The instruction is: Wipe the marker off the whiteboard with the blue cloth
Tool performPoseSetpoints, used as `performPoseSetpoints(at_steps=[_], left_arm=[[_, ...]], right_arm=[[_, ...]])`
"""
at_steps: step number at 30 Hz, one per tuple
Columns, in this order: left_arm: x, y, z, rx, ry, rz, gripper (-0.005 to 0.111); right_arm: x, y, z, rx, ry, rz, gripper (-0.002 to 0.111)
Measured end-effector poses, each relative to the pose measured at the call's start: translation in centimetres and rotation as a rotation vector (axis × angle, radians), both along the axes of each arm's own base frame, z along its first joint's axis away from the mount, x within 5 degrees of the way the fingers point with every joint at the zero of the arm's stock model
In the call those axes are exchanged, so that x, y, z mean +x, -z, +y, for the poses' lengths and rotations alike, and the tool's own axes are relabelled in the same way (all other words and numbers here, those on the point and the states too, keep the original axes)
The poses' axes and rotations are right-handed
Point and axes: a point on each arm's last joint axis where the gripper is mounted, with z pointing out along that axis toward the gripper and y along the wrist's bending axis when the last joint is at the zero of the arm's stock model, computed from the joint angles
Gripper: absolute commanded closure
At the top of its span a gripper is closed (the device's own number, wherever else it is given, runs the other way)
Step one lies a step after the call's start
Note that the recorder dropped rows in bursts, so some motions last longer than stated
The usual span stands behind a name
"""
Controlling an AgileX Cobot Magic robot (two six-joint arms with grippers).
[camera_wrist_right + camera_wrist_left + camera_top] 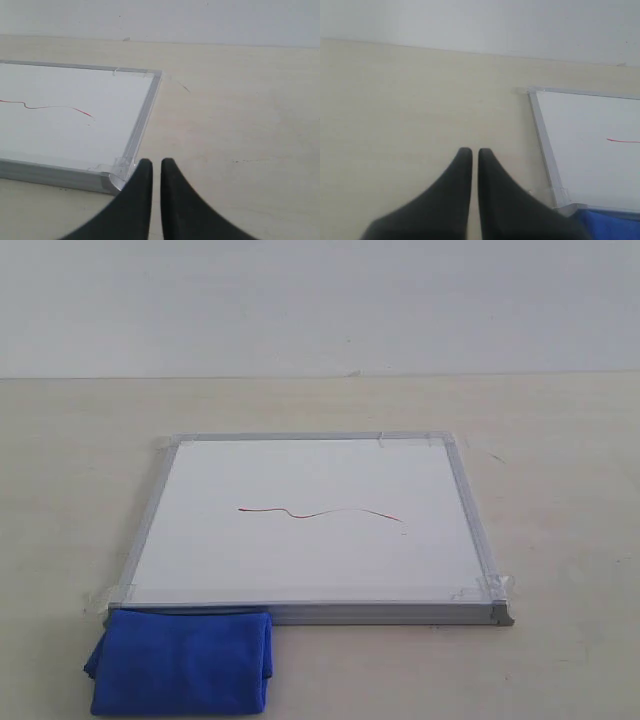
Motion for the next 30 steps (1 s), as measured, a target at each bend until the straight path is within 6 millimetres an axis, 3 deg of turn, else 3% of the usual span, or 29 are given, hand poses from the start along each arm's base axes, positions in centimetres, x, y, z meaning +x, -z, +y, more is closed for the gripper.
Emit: performPoseSetpoints(at_steps=[22,24,27,30], left_arm=[[0.0,0.0,0.0,0.0,0.0,0.0,0.102],[0.0,0.0,0.0,0.0,0.0,0.0,0.102],[0.0,0.0,0.0,0.0,0.0,0.0,0.102],[0.0,0.0,0.0,0.0,0.0,0.0,0.102]], right_arm=[[-0.1,-0.4,0.0,0.003,-0.002,-0.002,0.104],[-0.4,-2.9,0.0,0.032,0.003,-0.068,0.104],[-1.8,-8.8,0.0,0.115,0.012,-0.244,0.104],[-3.1,-11.5,0.1,0.14,0.0,-0.285,0.104]])
